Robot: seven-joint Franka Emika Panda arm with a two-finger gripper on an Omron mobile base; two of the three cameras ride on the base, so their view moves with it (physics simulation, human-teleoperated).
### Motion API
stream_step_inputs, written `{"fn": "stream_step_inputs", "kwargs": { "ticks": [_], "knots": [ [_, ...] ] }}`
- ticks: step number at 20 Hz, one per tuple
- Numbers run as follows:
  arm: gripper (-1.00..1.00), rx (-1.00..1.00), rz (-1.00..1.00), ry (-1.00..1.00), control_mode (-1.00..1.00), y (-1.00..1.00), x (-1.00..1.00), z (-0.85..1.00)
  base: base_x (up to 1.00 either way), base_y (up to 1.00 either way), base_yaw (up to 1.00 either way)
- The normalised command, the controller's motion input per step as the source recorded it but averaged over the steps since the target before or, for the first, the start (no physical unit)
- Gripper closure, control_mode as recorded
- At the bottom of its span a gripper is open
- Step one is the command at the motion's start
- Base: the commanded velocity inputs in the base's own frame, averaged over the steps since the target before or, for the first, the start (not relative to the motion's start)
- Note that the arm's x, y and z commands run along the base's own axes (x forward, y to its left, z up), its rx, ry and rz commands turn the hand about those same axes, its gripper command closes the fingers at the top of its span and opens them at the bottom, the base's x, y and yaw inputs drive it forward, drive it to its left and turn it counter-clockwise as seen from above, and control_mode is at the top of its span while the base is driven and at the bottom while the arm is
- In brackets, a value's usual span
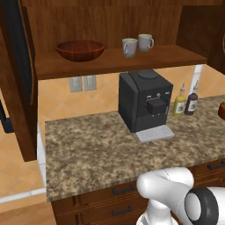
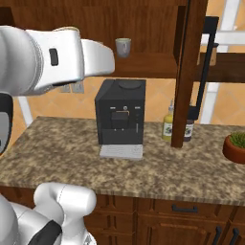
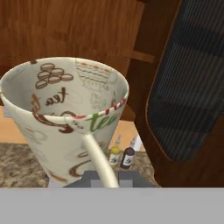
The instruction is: Gather all objects into one cabinet and sort the glasses and bowls to opposite sides.
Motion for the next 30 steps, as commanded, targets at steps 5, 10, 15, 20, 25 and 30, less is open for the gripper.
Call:
{"fn": "stream_step_inputs", "kwargs": {
  "ticks": [5, 10, 15, 20, 25, 30],
  "knots": [
    [1.00, -0.14, -0.11, -0.07, -1.00, 0.88, 0.68, 0.73, 0.00, 0.00, 0.00],
    [1.00, -0.13, -0.02, 0.01, -1.00, 0.77, 1.00, 0.52, 0.00, 0.00, 0.00],
    [1.00, -0.04, 0.01, 0.13, -1.00, -0.01, 0.89, -0.16, 0.00, 0.00, 0.00],
    [1.00, 0.02, 0.21, -0.01, -1.00, -0.22, 0.59, -0.66, 0.00, 0.00, 0.00],
    [1.00, 0.07, 0.04, -0.06, -1.00, 0.00, 0.69, -0.22, 0.00, 0.00, 0.00],
    [1.00, 0.11, -0.10, -0.08, -1.00, -0.02, 0.88, -0.12, 0.00, 0.00, 0.00]
  ]
}}
